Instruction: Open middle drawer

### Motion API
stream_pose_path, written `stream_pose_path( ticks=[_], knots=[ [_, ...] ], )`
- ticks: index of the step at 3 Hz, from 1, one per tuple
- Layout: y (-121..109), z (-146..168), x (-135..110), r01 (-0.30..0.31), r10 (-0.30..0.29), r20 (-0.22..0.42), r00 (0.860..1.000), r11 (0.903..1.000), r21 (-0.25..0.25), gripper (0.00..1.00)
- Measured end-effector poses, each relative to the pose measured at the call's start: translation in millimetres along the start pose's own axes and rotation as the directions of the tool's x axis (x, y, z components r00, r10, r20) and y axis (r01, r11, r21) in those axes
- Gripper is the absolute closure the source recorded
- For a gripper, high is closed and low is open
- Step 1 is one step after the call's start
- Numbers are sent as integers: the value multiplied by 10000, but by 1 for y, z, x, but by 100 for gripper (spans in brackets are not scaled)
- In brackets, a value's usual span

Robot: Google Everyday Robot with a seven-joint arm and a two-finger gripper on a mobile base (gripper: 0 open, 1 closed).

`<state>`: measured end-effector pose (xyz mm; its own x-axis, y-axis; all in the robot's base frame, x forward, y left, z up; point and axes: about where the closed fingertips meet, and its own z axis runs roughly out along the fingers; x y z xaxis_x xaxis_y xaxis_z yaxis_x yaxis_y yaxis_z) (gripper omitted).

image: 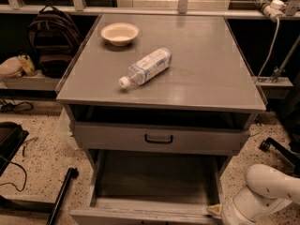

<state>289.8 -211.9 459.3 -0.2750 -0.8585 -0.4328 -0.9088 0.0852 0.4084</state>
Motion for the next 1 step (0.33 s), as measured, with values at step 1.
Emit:
stream_pose_path(
  ticks=[1],
  knots=[
    [0,0,0,0,0,0,10000,10000,0,0]
  ],
)
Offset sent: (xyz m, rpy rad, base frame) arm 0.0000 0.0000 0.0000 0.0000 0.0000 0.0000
